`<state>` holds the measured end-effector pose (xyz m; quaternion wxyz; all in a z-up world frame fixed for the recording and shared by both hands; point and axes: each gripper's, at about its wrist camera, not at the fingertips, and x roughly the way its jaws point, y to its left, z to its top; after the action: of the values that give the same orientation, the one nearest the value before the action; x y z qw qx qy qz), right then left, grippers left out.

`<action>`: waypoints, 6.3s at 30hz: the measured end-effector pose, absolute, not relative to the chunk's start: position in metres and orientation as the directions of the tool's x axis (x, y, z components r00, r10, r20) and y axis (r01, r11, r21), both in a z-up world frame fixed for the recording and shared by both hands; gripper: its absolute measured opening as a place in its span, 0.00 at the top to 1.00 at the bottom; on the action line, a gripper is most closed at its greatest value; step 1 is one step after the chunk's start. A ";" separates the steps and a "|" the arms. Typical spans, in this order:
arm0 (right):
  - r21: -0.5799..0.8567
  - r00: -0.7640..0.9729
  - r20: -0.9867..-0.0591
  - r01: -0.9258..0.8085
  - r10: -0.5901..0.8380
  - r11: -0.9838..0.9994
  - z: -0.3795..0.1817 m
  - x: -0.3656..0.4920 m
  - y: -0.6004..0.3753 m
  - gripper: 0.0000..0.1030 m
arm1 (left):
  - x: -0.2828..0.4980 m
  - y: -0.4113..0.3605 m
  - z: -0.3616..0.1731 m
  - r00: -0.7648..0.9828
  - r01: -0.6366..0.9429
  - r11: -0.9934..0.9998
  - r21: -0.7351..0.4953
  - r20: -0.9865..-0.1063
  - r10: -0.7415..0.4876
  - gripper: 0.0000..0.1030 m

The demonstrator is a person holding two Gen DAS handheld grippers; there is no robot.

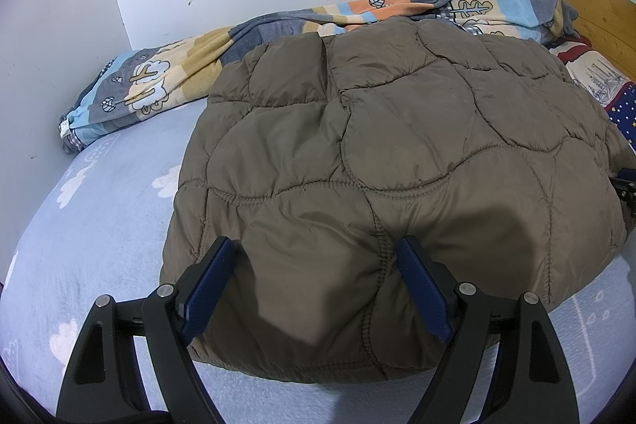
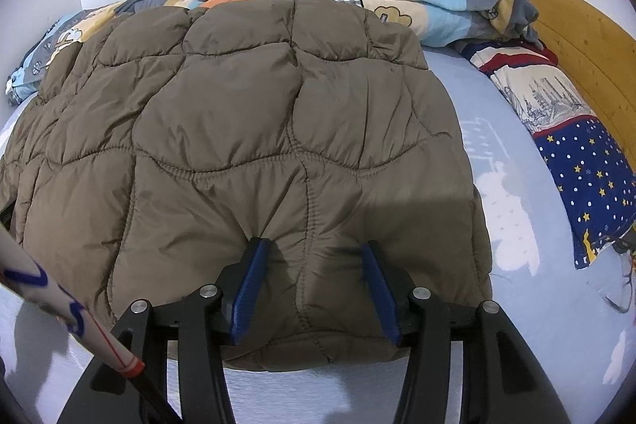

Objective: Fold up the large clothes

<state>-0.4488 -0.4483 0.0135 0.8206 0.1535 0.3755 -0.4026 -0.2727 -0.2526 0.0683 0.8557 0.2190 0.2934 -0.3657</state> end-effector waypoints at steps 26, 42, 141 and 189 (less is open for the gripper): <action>-0.188 0.330 -0.711 0.762 -0.621 0.620 0.014 -0.440 -0.436 0.41 | -0.275 -0.254 0.067 0.566 0.752 0.638 0.166 -0.660 -0.495 0.19; -0.001 0.413 -0.715 0.806 -0.564 0.592 0.048 -0.468 -0.450 0.38 | -0.239 -0.227 0.091 0.561 0.700 0.710 0.076 -0.673 -0.482 0.19; 0.412 0.469 -0.689 0.881 -0.553 0.234 0.053 -0.692 -0.364 0.44 | -0.326 -0.036 0.135 0.676 0.488 0.852 -0.188 -0.537 -0.505 0.35; -0.053 0.488 -0.615 0.758 -0.620 0.650 0.053 -0.548 -0.264 0.41 | -0.414 -0.122 0.095 0.633 0.699 0.708 0.104 -0.551 -0.544 0.26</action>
<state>-0.5478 -0.2636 0.0535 0.8551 0.1132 0.3061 -0.4028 -0.4141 -0.1221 0.0953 0.8900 0.1560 0.2487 -0.3489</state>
